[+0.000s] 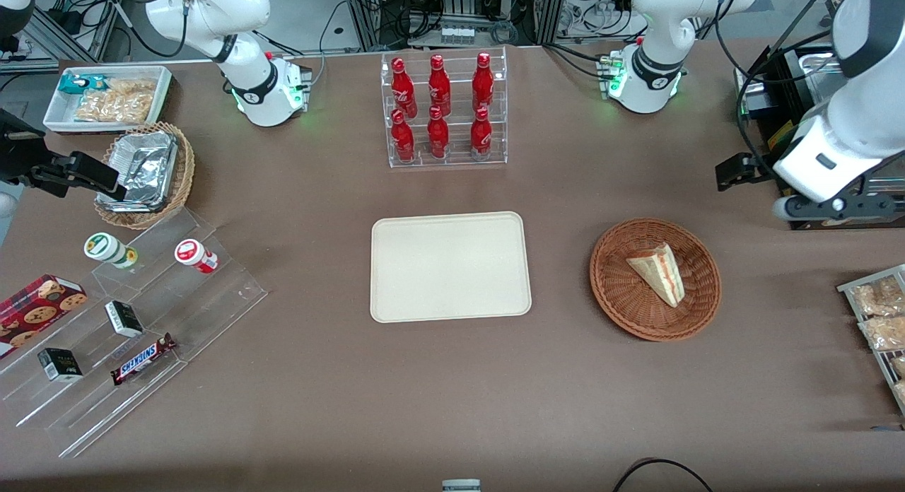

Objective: Place sandwich from basket to tray
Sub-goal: 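Move the left gripper over the wicker basket toward the wrapped sandwich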

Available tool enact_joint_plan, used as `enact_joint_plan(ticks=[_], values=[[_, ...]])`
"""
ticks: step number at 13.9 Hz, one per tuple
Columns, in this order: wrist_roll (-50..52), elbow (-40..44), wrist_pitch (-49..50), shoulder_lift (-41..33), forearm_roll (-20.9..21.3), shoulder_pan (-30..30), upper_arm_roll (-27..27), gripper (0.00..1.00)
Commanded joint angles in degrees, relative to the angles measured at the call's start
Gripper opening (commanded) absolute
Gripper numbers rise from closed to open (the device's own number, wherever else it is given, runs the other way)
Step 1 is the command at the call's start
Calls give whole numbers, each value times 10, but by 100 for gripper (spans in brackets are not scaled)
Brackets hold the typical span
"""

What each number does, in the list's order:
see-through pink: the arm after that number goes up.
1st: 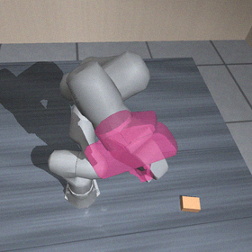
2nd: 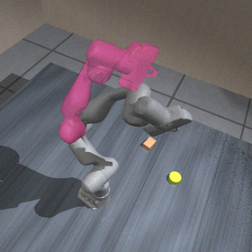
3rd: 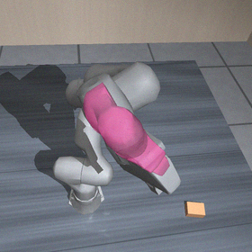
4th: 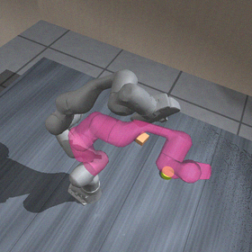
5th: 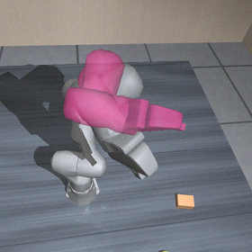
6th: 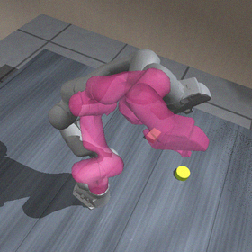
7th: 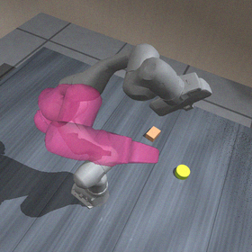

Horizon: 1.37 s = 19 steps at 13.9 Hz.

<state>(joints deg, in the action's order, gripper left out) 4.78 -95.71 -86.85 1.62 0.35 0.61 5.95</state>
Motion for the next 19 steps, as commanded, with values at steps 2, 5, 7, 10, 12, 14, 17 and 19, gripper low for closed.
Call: enact_joint_plan(ticks=[2,5,7,10,12,14,17,19], values=[[-15,-100,-95,-7,1,-3,2,100],[-15,-179,-197,-7,2,-3,2,100],[-15,-226,-262,-4,2,-3,2,100],[-15,-310,-393,2,2,-3,2,100],[-3,-330,-431,12,2,-4,2,100],[47,-329,-433,19,2,-4,2,100],[188,-328,-435,27,1,-3,2,100],[300,-328,-451,36,1,-2,2,100]])
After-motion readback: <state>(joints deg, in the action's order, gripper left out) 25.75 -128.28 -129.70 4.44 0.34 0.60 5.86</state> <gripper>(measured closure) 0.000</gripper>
